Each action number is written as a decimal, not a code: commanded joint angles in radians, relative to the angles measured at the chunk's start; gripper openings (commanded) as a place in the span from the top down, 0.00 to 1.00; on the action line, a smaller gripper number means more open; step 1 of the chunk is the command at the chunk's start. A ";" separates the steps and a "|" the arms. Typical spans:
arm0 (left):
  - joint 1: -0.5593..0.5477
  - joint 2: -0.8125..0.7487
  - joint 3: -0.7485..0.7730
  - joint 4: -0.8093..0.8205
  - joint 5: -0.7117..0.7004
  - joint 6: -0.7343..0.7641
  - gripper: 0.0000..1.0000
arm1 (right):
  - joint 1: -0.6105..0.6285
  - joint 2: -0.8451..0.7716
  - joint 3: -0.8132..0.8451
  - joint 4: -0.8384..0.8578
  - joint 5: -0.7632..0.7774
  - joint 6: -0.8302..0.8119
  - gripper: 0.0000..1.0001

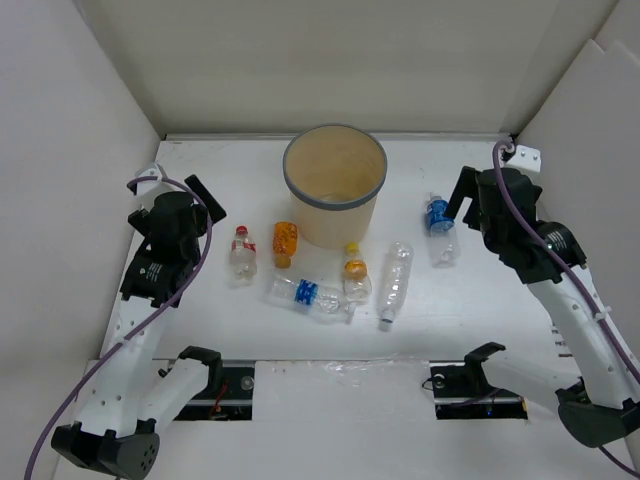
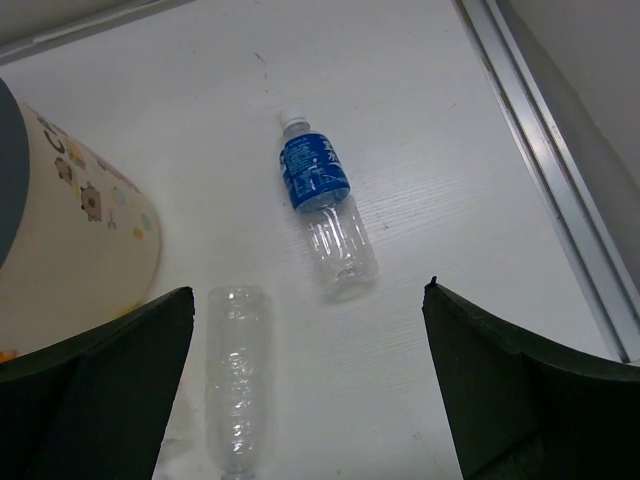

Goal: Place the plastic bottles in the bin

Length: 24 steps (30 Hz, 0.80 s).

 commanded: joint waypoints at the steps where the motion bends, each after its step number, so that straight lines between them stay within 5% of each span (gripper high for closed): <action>1: 0.004 -0.014 0.019 0.034 0.016 0.012 0.00 | 0.017 -0.006 0.021 0.002 0.069 0.009 0.00; 9: 0.004 -0.005 0.063 0.015 0.035 0.012 0.00 | 0.023 0.033 -0.040 0.037 0.188 0.032 0.00; 16: 0.004 -0.005 0.072 0.015 0.082 0.012 0.00 | -0.219 0.131 -0.072 0.171 -0.234 -0.107 0.00; 24: 0.004 -0.026 0.040 0.036 0.131 0.032 0.00 | -0.288 0.530 0.030 0.220 -0.389 -0.173 0.00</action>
